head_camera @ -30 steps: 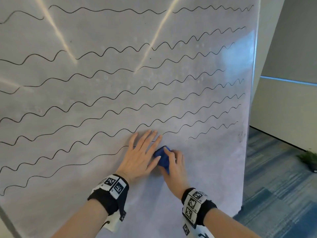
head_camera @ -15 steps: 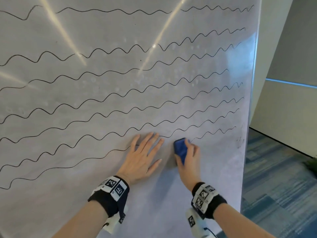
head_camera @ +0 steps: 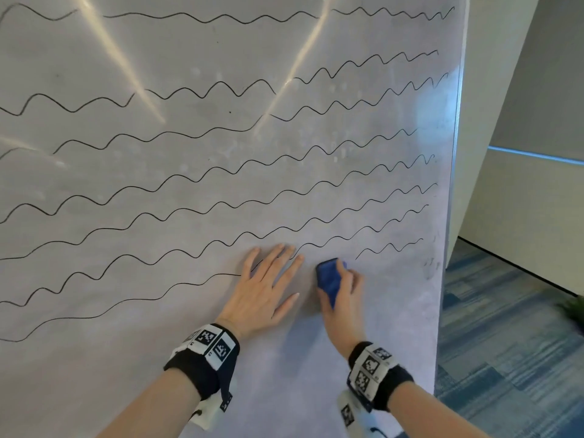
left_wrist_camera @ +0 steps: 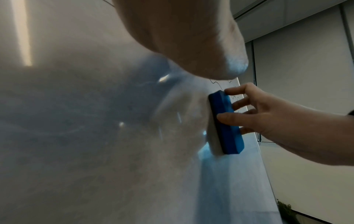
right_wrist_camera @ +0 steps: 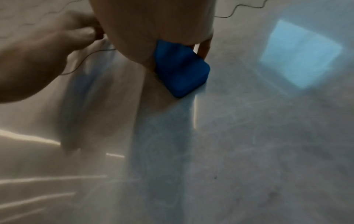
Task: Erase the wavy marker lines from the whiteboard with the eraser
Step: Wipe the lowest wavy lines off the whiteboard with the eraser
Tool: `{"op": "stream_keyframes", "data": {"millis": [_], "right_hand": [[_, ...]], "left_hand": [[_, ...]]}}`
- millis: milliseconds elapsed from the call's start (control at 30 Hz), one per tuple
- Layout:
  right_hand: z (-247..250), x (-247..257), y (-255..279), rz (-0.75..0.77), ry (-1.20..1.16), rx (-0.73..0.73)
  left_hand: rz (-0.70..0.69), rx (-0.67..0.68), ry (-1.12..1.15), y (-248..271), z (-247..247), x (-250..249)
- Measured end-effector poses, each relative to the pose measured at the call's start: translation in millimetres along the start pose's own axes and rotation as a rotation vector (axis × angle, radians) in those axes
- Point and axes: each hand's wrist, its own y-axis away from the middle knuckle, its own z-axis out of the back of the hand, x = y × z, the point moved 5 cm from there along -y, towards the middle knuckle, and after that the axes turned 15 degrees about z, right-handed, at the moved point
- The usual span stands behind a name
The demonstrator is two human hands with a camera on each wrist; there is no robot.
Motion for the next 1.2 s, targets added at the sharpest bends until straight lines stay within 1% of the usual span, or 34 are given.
{"op": "stream_keyframes", "data": {"millis": [100, 167, 200, 233, 267, 333, 367, 400, 433, 467, 567, 600, 700, 767, 800, 867, 900, 933, 967, 1033, 1100, 1200], "right_hand": [[-5.7, 14.8, 6.1, 0.145, 0.057, 0.071], [6.1, 6.4, 2.3, 0.223, 0.093, 0.130], [13.6, -4.5, 0.1, 0.231, 0.112, 0.144], [22.2, -18.2, -2.9, 0.202, 0.115, 0.135], [31.5, -34.5, -6.6, 0.140, 0.100, 0.105], [47.9, -64.3, -14.3, -0.037, 0.044, 0.019], [52.2, -73.3, -16.3, -0.119, 0.023, -0.018], [53.0, -76.4, -16.8, -0.167, 0.016, -0.047], [50.4, -73.3, -16.9, -0.179, 0.013, -0.063], [44.8, -64.6, -16.0, -0.153, 0.008, -0.059], [21.1, -25.3, -5.4, 0.069, 0.030, 0.053], [17.5, -19.5, -2.0, 0.123, 0.056, 0.084], [27.7, -28.3, -7.5, 0.176, 0.089, 0.144], [44.1, -50.5, -17.4, 0.131, 0.085, 0.105], [55.2, -63.6, -25.0, 0.065, 0.059, 0.056], [72.2, -86.8, -37.5, -0.119, 0.003, -0.034], [75.6, -92.7, -39.8, -0.194, -0.006, -0.070], [75.2, -92.2, -39.9, -0.234, 0.003, -0.100], [70.8, -85.7, -38.6, -0.238, 0.008, -0.118], [50.7, -62.8, -30.6, -0.162, -0.009, -0.092], [32.6, -40.9, -19.1, -0.048, -0.021, -0.008], [40.0, -46.2, -17.3, 0.048, 0.016, 0.090]], "left_hand": [[0.007, 0.010, 0.022, -6.6, -1.7, -6.3], [0.006, 0.014, 0.010, -10.3, -1.9, -9.9], [0.009, 0.018, 0.008, -11.6, -1.9, -11.3], [0.012, 0.024, 0.009, -12.4, -2.1, -12.4], [0.015, 0.030, 0.009, -12.4, -2.3, -13.0], [0.017, 0.039, 0.003, -10.1, -3.1, -13.3], [0.017, 0.042, -0.001, -8.5, -3.5, -13.0], [0.018, 0.045, -0.004, -7.4, -3.9, -12.7], [0.020, 0.048, -0.006, -6.9, -4.4, -12.7], [0.022, 0.051, -0.007, -7.3, -4.8, -13.2], [0.018, 0.054, -0.006, -12.4, -6.2, -18.9], [0.012, 0.055, -0.006, -14.4, -6.4, -21.5], [0.003, 0.051, -0.016, -19.4, -5.5, -26.1], [0.000, 0.047, -0.010, -20.8, -4.9, -26.9], [0.001, 0.048, -0.008, -20.8, -4.9, -26.8], [0.001, 0.051, -0.007, -20.4, -4.8, -27.3], [-0.001, 0.050, -0.007, -20.0, -4.8, -27.8], [-0.005, 0.050, -0.008, -19.8, -5.0, -29.0], [-0.009, 0.052, -0.008, -19.8, -5.8, -30.9], [-0.012, 0.052, -0.003, -21.9, -7.0, -36.0], [-0.013, 0.046, 0.015, -26.1, -7.5, -41.9], [-0.016, 0.039, 0.030, -30.1, -5.6, -47.2]]}}
